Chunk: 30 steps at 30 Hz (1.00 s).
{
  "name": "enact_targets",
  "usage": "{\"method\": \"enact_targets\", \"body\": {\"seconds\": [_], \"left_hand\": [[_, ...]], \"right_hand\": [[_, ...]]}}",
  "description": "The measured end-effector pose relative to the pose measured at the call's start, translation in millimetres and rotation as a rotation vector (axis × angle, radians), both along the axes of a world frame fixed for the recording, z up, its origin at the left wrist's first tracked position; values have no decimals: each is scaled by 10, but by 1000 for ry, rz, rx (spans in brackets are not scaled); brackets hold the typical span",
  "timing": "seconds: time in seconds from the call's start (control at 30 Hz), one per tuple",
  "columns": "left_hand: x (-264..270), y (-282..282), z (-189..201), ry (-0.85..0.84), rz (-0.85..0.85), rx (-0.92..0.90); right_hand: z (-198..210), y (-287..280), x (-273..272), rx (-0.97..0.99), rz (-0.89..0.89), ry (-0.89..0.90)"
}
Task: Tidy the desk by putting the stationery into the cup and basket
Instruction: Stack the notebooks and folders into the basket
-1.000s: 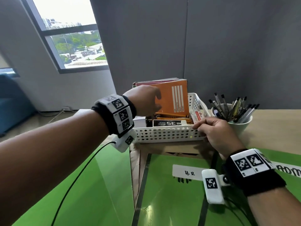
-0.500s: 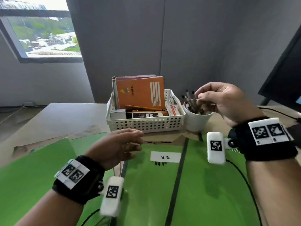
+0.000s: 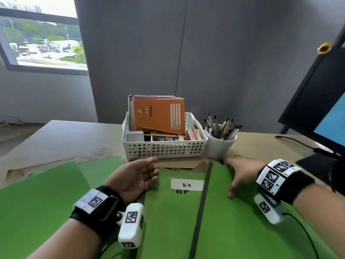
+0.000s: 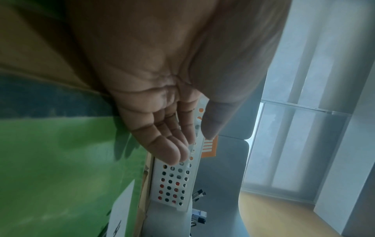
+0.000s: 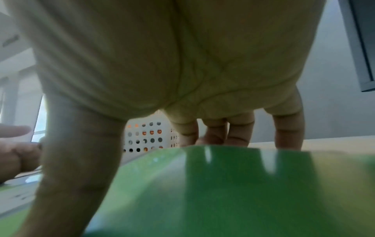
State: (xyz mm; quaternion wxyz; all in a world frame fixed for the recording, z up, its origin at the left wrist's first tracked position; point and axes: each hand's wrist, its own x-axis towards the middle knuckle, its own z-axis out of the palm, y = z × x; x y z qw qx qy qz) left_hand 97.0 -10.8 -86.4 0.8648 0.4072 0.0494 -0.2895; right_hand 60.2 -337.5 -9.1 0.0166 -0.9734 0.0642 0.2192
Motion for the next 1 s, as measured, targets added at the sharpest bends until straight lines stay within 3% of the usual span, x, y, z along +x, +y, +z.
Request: {"method": "enact_targets", "body": {"seconds": [0.17,0.3,0.43,0.53,0.6,0.7,0.77,0.87,0.9,1.0], "left_hand": [[-6,31,60,-34,-68,-14],[-48,70,148,-256,-253,-58],[-166,-17,271,-379,-356,-110],[-145,25,312,-329,-138,-32],[-118,153,407,-294,26,-80],[-30,443,583,-300,278,-241],[62,676,754,-295,384,-339],[395,1034,1015,-103,481,-310],[536,1157,1090,-26,523,-281],[921,1428,1292,-26,678,-188]], "right_hand": [[338,145,41,111,54,-85],[854,457,64,324,133,-262],[1233,851,248,344,300,-514],[1411,1119,478,174,436,-694],[1552,1249,630,94,463,-892],[1748,1286,880,237,360,-1316],[1813,1192,1126,416,223,-1417],[1703,1101,1586,490,59,-1138],[1603,1110,1742,404,62,-995],[1266,1284,2132,143,123,-574]]}}
